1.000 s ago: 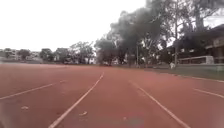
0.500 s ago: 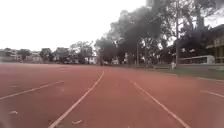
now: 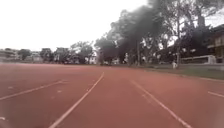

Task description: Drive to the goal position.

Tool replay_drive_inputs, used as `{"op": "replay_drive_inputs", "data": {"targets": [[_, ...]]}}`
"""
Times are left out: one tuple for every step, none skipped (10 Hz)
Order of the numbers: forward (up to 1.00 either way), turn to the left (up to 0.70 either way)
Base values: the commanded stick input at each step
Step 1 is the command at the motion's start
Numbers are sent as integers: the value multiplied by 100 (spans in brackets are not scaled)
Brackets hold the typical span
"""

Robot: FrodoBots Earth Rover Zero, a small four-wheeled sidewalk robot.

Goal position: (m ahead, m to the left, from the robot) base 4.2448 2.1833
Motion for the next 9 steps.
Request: {"op": "replay_drive_inputs", "data": {"targets": [[45, 0], [45, 0], [45, 0], [45, 0], [45, 0], [45, 0], [45, 0], [45, 0], [45, 0]]}}
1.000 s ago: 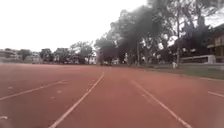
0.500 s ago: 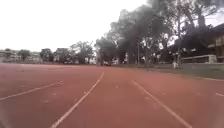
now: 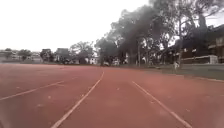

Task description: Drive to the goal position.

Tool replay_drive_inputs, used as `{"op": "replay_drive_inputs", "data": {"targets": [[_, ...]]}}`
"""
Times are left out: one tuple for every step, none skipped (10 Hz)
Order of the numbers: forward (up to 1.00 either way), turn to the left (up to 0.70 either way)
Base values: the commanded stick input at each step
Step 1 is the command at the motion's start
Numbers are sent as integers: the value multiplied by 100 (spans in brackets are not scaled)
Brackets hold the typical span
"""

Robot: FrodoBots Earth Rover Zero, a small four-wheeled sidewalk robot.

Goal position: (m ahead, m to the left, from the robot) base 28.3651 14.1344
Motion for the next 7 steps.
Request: {"op": "replay_drive_inputs", "data": {"targets": [[45, 0], [45, 0], [45, 0], [45, 0], [45, 0], [45, 0], [45, 0]]}}
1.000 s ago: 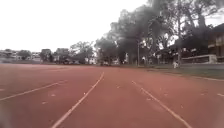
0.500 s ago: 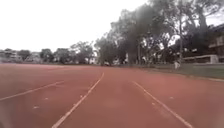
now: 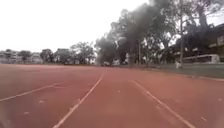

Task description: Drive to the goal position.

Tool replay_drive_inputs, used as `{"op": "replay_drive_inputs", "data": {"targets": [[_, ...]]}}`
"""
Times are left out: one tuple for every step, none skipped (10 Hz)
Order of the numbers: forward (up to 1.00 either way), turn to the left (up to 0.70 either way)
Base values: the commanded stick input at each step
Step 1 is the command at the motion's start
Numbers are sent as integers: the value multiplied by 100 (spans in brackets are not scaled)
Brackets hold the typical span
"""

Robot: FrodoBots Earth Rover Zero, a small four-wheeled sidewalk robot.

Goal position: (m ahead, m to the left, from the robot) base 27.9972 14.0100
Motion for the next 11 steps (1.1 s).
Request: {"op": "replay_drive_inputs", "data": {"targets": [[45, 0], [45, 0], [45, 0], [45, 0], [45, 0], [45, 0], [45, 0], [45, 0], [45, 0], [45, 0], [45, 0]]}}
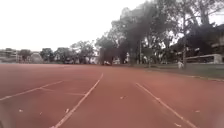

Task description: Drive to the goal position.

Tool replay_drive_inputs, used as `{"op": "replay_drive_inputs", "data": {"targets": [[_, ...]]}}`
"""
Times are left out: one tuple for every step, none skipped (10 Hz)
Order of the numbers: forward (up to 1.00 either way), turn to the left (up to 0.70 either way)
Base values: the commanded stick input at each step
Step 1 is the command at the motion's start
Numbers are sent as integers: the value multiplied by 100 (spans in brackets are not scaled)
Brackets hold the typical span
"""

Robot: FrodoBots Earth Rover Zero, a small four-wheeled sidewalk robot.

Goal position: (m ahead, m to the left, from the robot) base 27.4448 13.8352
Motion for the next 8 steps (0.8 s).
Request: {"op": "replay_drive_inputs", "data": {"targets": [[45, 0], [45, 0], [45, 0], [45, 0], [45, 0], [45, 0], [45, 0], [45, 0]]}}
